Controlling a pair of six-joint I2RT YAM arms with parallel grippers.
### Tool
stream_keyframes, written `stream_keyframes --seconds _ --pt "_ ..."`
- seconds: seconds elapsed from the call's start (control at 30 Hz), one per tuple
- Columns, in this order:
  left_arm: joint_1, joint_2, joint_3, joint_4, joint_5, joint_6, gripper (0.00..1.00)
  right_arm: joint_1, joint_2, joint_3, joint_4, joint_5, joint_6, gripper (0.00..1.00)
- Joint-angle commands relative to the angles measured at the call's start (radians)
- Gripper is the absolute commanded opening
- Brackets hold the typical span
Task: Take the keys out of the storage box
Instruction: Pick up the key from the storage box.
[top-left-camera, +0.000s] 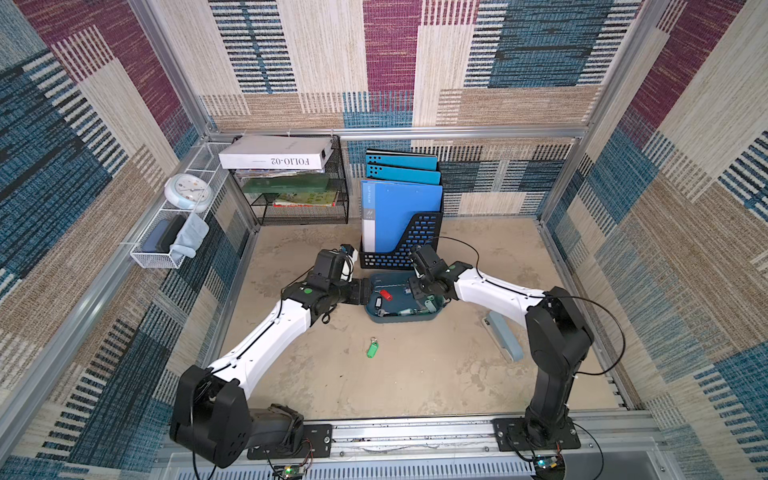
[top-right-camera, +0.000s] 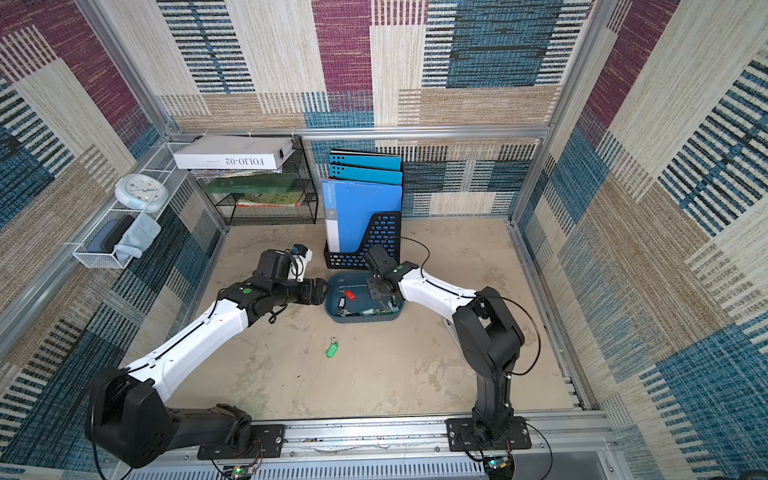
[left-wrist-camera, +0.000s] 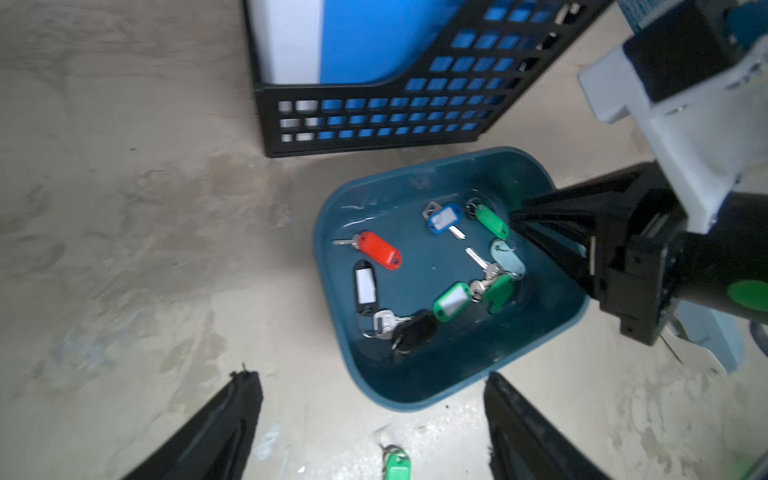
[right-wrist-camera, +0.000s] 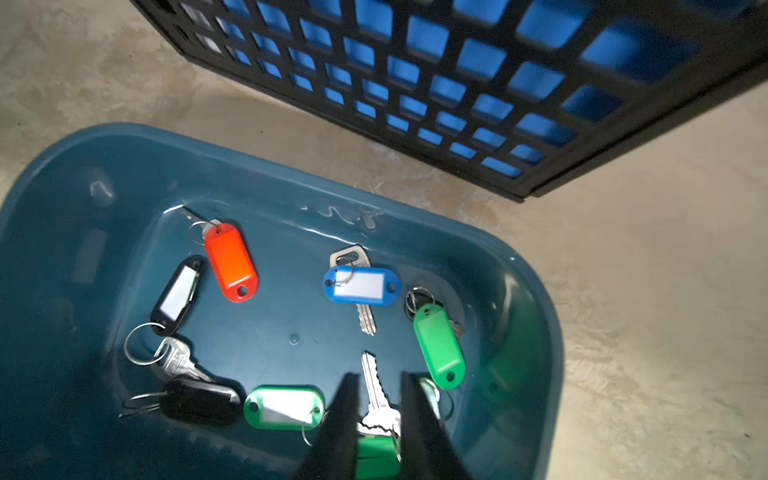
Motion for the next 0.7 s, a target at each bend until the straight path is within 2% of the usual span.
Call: stream_keyframes --seconds 0.0,0.07,0.1,0.13,0.23,0.37,0.43,0.67 --pt "-0.092 0.091 0.068 -0.018 -0.001 -0.007 0.86 -0.002 -0.115 -0.072 0.046 0.104 0.032 0.52" --pt "-0.142 0.188 0.142 -0.044 -0.045 -0.038 0.86 -0.014 -0.216 -0.147 0.082 0.150 0.074 0.60" --pt "-0.168 0.251 0.204 -0.079 -0.057 -0.045 0.85 -0.023 -0.270 -0.183 0.094 0.174 0.096 0.73" --pt "-0.188 0.307 0.259 -0.116 -0.071 -0.050 0.84 -0.031 -0.309 -0.212 0.106 0.190 0.106 0.79" --pt "-0.242 0.498 0.443 -0.197 -0.081 -0.055 0.76 -0.058 -0.435 -0.290 0.119 0.289 0.152 0.89" --pt "-0.264 0.687 0.589 -0.215 -0.021 -0.064 0.75 -0.094 -0.561 -0.372 0.133 0.345 0.193 0.94" --pt "-0.268 0.752 0.639 -0.217 0.000 -0.067 0.71 -0.104 -0.620 -0.415 0.161 0.348 0.201 0.96" --pt "-0.286 0.900 0.807 -0.251 -0.022 -0.043 0.59 -0.120 -0.727 -0.496 0.206 0.336 0.182 1.00"
